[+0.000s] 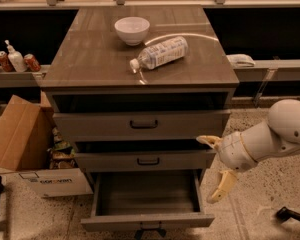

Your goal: Close bottom drawer

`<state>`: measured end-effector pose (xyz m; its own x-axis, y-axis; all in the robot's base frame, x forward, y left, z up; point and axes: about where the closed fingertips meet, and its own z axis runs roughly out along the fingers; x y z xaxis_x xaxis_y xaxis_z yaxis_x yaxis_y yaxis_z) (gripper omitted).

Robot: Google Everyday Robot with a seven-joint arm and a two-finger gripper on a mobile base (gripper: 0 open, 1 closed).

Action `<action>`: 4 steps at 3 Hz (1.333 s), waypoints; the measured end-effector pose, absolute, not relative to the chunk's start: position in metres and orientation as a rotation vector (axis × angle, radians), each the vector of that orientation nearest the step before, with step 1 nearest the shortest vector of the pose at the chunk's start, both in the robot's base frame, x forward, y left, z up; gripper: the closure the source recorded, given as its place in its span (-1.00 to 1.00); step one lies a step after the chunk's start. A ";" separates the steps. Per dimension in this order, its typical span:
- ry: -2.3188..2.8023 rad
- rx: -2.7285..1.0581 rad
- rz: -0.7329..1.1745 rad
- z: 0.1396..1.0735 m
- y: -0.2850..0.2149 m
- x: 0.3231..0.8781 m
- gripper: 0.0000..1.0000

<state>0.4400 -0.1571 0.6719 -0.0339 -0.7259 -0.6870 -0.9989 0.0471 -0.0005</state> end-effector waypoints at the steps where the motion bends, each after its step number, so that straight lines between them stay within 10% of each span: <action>1: 1.817 -1.756 0.734 0.611 -0.141 0.423 -1.00; 4: 1.823 -1.589 1.030 0.384 -0.085 0.372 -1.00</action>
Offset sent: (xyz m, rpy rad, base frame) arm -0.0601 0.0498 -0.2500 0.2072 0.1683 0.0028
